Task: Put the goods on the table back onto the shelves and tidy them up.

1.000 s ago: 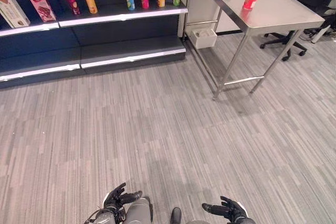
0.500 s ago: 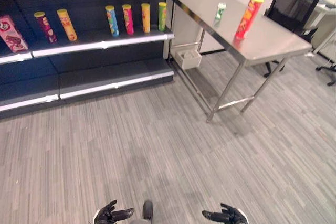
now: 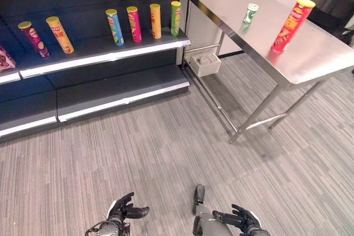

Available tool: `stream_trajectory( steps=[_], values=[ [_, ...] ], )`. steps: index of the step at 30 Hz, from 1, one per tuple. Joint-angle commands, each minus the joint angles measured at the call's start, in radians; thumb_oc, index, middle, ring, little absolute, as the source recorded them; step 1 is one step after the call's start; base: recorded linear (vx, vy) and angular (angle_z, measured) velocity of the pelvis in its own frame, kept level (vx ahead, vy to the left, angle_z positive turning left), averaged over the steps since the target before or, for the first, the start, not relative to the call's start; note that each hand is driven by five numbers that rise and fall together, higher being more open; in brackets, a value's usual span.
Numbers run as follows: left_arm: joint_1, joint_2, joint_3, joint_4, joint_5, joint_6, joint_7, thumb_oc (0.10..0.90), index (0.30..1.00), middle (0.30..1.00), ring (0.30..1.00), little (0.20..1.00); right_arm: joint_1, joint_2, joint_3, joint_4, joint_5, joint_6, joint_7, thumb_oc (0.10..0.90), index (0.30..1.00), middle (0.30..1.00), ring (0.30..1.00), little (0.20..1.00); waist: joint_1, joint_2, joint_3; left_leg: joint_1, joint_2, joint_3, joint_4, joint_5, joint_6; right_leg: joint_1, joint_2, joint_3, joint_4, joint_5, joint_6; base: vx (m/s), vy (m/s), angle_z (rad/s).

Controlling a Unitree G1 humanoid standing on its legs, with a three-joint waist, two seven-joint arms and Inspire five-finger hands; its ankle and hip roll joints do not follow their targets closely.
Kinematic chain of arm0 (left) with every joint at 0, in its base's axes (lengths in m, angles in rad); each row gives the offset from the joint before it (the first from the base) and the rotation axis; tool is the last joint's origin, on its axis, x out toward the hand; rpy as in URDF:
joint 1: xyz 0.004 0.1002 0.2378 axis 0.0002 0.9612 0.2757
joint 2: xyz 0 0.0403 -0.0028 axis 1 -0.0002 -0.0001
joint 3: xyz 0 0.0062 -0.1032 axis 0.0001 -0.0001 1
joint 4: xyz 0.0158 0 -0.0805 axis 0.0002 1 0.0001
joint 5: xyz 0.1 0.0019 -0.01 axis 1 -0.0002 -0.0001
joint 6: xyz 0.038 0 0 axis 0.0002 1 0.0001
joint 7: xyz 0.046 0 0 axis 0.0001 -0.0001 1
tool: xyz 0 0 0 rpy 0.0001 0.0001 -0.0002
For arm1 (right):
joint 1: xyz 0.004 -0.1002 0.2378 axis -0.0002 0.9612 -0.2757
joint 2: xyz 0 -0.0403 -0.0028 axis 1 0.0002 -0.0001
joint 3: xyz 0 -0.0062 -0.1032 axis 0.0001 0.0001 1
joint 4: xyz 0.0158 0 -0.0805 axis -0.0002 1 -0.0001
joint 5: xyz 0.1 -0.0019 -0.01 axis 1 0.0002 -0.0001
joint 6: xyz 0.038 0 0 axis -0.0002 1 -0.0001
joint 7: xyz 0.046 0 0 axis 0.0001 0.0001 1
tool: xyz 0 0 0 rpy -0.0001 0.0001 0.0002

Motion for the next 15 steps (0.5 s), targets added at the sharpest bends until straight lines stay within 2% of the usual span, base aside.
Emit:
stream_trajectory(
  steps=[1,2,4,5,6,8,9,10,12,13,15],
  values=[
    [-0.006,0.027,0.011,-0.072,0.028,-0.050,-0.014,0.800,0.900,0.900,0.900,0.900,-0.033,-0.086,0.019,-0.059,-0.008,-0.048,-0.001,0.800,0.900,0.900,0.900,0.900,0.006,-0.015,-0.001,-0.147,0.116,-0.032,0.142,0.054,-0.041,0.134,-0.048,0.022,-0.064,-0.038,0.122,0.23,-0.265,0.05],
    [-0.005,0.026,0.007,-0.074,0.024,-0.048,-0.015,0.800,0.900,0.900,0.900,0.900,-0.030,-0.091,0.023,-0.064,-0.005,-0.051,-0.001,0.800,0.900,0.900,0.900,0.900,0.004,-0.012,-0.002,-0.171,0.128,-0.034,0.207,0.080,-0.057,0.153,-0.036,0.014,-0.064,-0.058,0.108,0.21,-0.263,-0.19],
    [-0.012,0.022,0.006,-0.077,0.012,-0.042,-0.014,0.800,0.900,0.900,0.900,0.900,-0.029,-0.100,0.022,-0.075,0.008,-0.056,-0.001,0.800,0.900,0.900,0.900,0.900,0.007,-0.019,0.013,-0.252,0.152,-0.037,0.406,0.171,-0.084,0.209,-0.017,0.008,-0.064,-0.103,0.068,0.21,-0.305,-0.35],
    [-0.014,0.022,0.004,-0.083,0.008,-0.042,-0.014,0.800,0.900,0.900,0.900,0.900,-0.030,-0.102,0.020,-0.079,0.010,-0.055,-0.004,0.800,0.900,0.900,0.900,0.900,0.004,-0.023,0.018,-0.294,0.159,-0.038,0.497,0.187,-0.084,0.220,-0.016,0.003,-0.064,-0.113,0.059,0.23,-0.357,-0.15],
    [-0.021,0.018,-0.004,-0.091,-0.004,-0.038,-0.010,0.800,0.900,0.900,0.900,0.900,-0.037,-0.110,0.017,-0.076,0.026,-0.053,-0.014,0.800,0.900,0.900,0.900,0.900,0.008,-0.037,0.047,-0.387,0.173,-0.017,0.658,0.229,-0.070,0.262,-0.006,0.016,-0.064,-0.147,0.028,0.29,-0.264,-0.03],
    [-0.030,0.013,-0.013,-0.096,-0.006,-0.040,-0.015,0.800,0.900,0.900,0.900,0.900,-0.036,-0.110,0.014,-0.053,0.039,-0.048,-0.014,0.800,0.900,0.900,0.900,0.900,0.025,-0.037,0.053,-0.472,0.144,0.004,0.575,0.164,-0.045,0.309,-0.002,0.044,-0.064,-0.182,0.028,0.40,-0.110,-0.19],
    [-0.032,0.012,-0.024,-0.111,-0.003,-0.043,-0.019,0.800,0.900,0.900,0.900,0.900,-0.036,-0.109,0.012,-0.041,0.040,-0.049,-0.011,0.800,0.900,0.900,0.900,0.900,0.031,-0.035,0.044,-0.487,0.128,0.016,0.406,0.134,-0.035,0.314,-0.008,0.049,-0.064,-0.196,0.041,0.46,0.086,-0.28],
    [-0.032,0.011,-0.032,-0.118,0.003,-0.042,-0.021,0.800,0.900,0.900,0.900,0.900,-0.034,-0.110,0.017,-0.031,0.034,-0.051,-0.013,0.800,0.900,0.900,0.900,0.900,0.056,-0.017,0.044,-0.520,0.098,-0.017,0.210,0.195,-0.037,0.340,0.009,0.062,-0.064,-0.224,0.046,0.44,0.106,-0.29],
    [-0.042,0.011,-0.036,-0.115,0.002,-0.044,-0.015,0.800,0.900,0.900,0.900,0.900,-0.039,-0.109,0.022,-0.023,0.028,-0.053,-0.021,0.800,0.900,0.900,0.900,0.900,0.081,0.001,0.048,-0.552,0.068,-0.076,0.076,0.269,-0.056,0.371,0.032,0.082,-0.064,-0.250,0.043,0.31,0.062,-0.21],
    [-0.046,0.011,-0.038,-0.106,0.002,-0.043,-0.013,0.800,0.900,0.900,0.900,0.900,-0.040,-0.108,0.022,-0.015,0.026,-0.051,-0.025,0.800,0.900,0.900,0.900,0.900,0.084,0.003,0.050,-0.560,0.066,-0.077,0.058,0.285,-0.065,0.385,0.035,0.086,-0.064,-0.260,0.043,0.24,0.066,-0.37],
    [-0.045,0.011,-0.032,-0.099,-0.002,-0.048,-0.008,0.800,0.900,0.900,0.900,0.900,-0.048,-0.103,0.032,-0.006,0.020,-0.050,-0.015,0.800,0.900,0.900,0.900,0.900,0.083,0.008,0.040,-0.537,0.067,-0.084,0.030,0.281,-0.064,0.390,0.040,0.105,-0.064,-0.262,0.046,0.20,0.100,-0.78]
  ],
)
